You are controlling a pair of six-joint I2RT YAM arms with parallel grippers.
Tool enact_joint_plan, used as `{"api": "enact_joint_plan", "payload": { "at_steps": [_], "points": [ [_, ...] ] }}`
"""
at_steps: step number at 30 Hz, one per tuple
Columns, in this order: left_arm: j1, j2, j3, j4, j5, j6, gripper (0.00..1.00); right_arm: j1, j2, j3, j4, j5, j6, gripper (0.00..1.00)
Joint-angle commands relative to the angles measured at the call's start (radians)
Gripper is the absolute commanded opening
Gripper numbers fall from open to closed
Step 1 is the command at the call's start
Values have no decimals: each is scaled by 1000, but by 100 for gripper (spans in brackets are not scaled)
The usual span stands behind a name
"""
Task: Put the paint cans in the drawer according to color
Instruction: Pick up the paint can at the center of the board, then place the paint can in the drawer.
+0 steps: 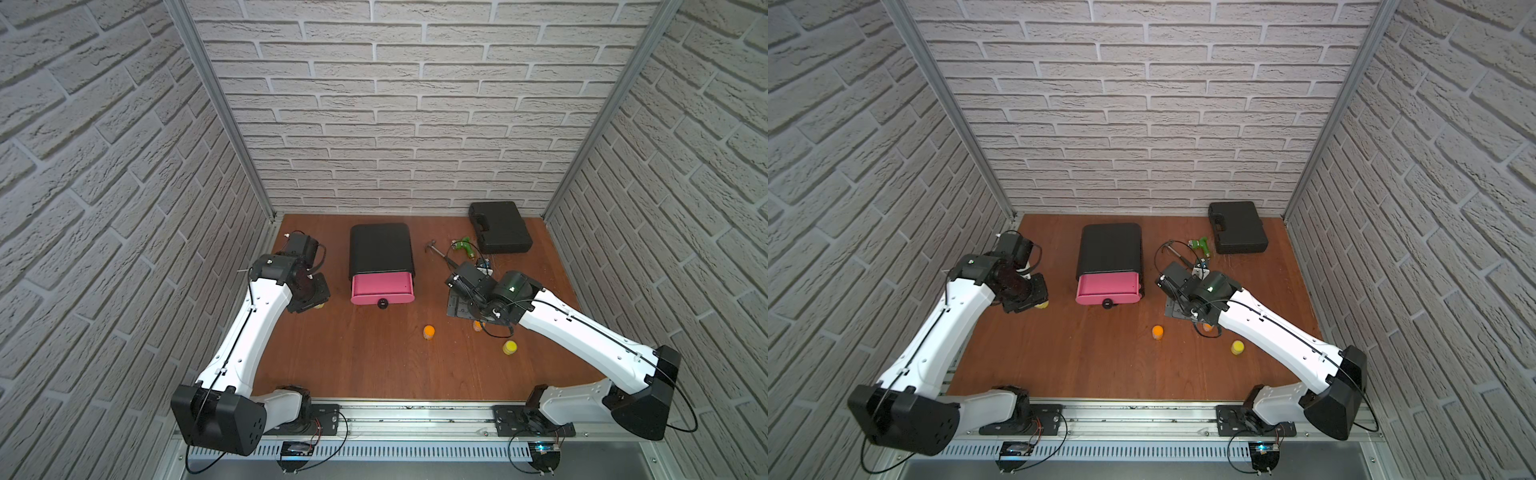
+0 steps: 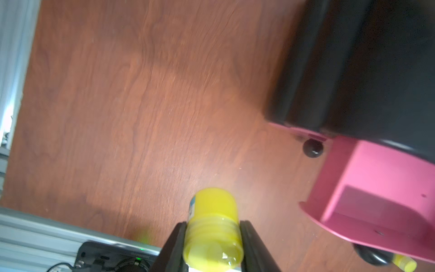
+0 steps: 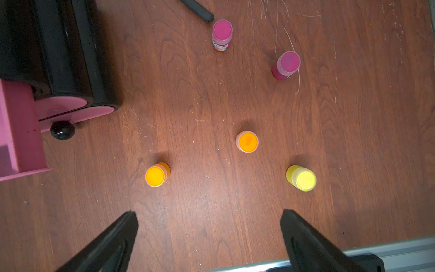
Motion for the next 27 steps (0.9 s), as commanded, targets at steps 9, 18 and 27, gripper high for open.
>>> {"api": "enact_joint_plan", "payload": {
  "at_steps": [9, 18, 27],
  "points": [
    [-191, 209, 342, -136, -62, 94, 24, -12, 19, 9, -12, 5, -12, 100],
    [-316, 350, 467, -120, -55, 93, 24, -15, 10, -12, -21, 10, 0, 100],
    [-340, 432, 472, -76, -53, 105, 26, -15, 1, -15, -26, 3, 7, 100]
  ]
}}
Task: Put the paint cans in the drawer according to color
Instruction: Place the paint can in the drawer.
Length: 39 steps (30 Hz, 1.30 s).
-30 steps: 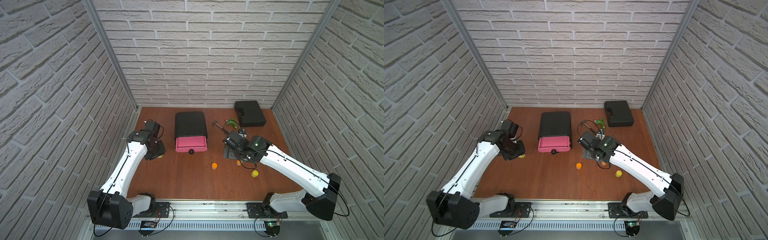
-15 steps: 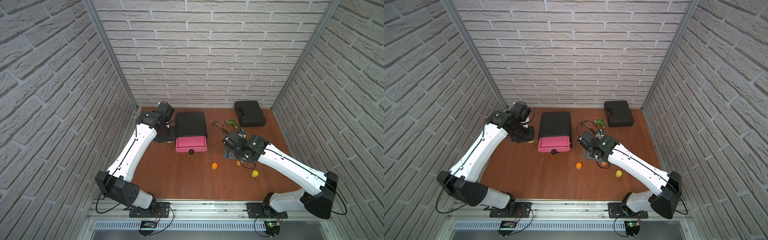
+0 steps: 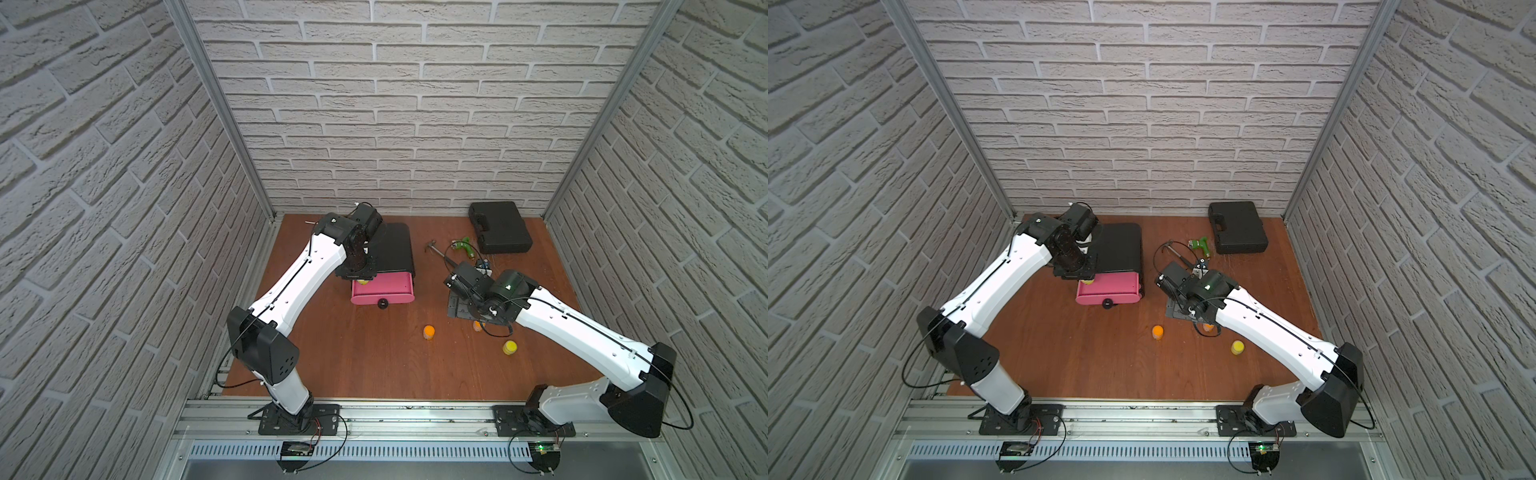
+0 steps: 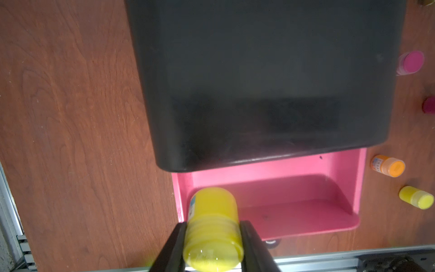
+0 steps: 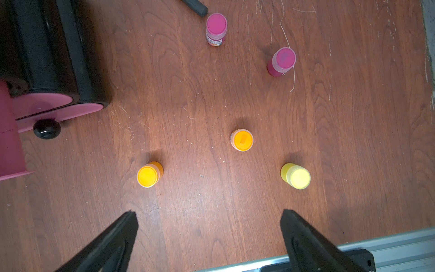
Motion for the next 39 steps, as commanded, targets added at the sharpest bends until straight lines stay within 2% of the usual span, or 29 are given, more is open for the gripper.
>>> {"api": "enact_joint_plan", "payload": {
  "at_steps": [1, 15, 22, 27, 35, 39],
  "points": [
    [-5, 19, 20, 20, -2, 19, 27, -6, -22, -14, -9, 3, 13, 100],
    [-10, 73, -13, 61, 31, 12, 35, -7, -35, -20, -5, 14, 24, 100],
    [-11, 84, -32, 83, 38, 17, 48, -7, -38, -17, 4, 6, 27, 100],
    [-11, 84, -35, 88, 49, 15, 48, -8, -44, -3, 7, -1, 30, 100],
    [-2, 30, 31, 74, 46, 8, 49, -28, -19, 12, -100, 47, 99, 99],
    [25, -37, 30, 106, 83, -21, 52, -70, -22, -12, -122, 31, 125, 99]
  ]
}}
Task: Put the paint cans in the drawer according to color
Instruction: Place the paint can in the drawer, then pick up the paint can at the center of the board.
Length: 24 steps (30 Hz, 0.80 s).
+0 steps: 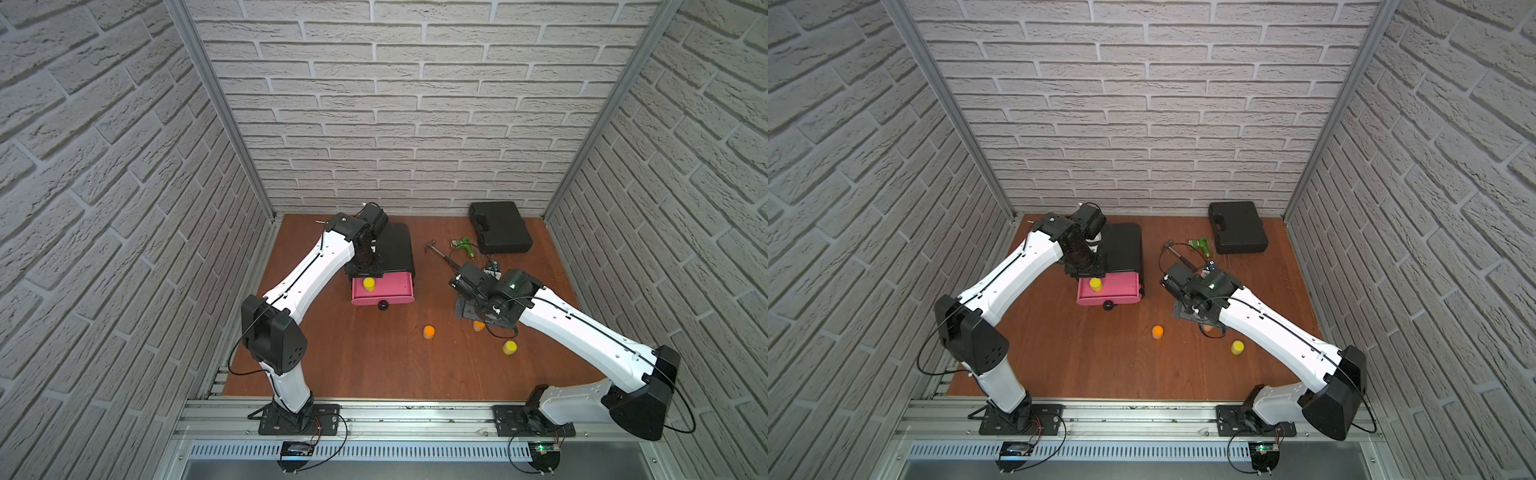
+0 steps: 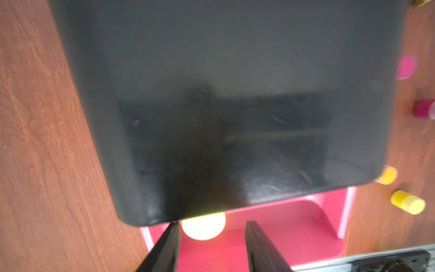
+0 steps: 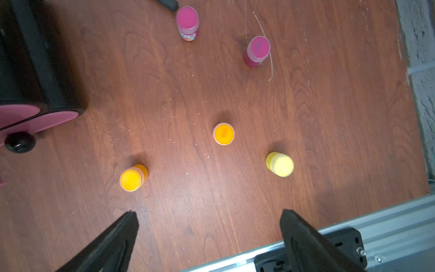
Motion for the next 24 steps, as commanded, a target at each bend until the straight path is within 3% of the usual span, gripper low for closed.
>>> {"api": "enact_joint_plan", "payload": {
  "at_steps": [1, 8, 14, 20, 24],
  "points": [
    [30, -104, 17, 38, 43, -33, 54, -44, -14, -20, -36, 10, 46, 99],
    [133, -289, -156, 172, 131, -92, 72, -186, -83, -185, 21, -80, 45, 96],
    [227, -386, -274, 186, 166, -69, 98, -314, -176, -368, 138, -168, 43, 87],
    [253, -446, -358, 186, 146, -39, 99, -446, -227, -505, 248, -244, 26, 65],
    [262, -457, -382, 168, 113, -39, 99, -500, -195, -557, 310, -279, -15, 62]
  ]
}}
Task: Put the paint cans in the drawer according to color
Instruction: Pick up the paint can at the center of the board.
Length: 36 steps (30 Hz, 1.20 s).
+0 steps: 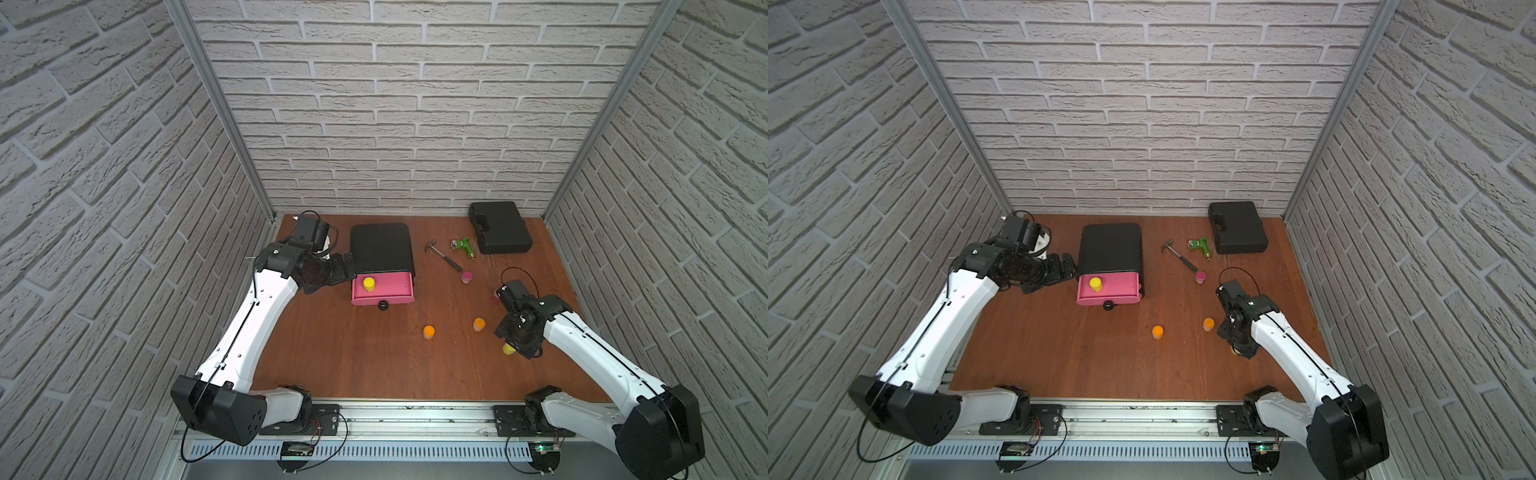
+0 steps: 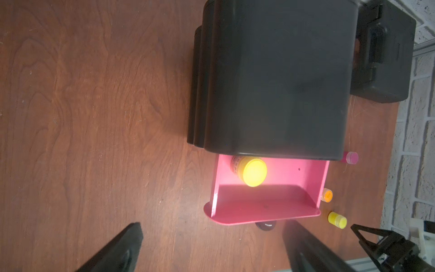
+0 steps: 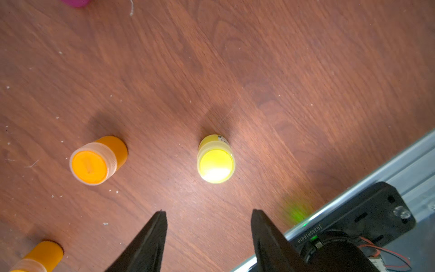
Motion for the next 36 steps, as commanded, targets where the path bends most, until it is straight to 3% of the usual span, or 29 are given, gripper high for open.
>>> {"api": "enact_joint_plan", "payload": {
  "at_steps": [1, 20, 28, 36],
  "points": [
    [11, -25, -20, -2, -43, 18, 99, -37, 29, -26, 76, -40, -33, 62],
    [54, -25, -2, -32, -70, 35, 99, -105, 127, -134, 216, -30, -42, 57],
    [66, -14, 6, -46, -67, 49, 99, -108, 115, -99, 184, -17, -121, 34],
    [126, -57, -85, 22, 66, 48, 94, -83, 66, 92, 39, -28, -217, 29]
  ]
}}
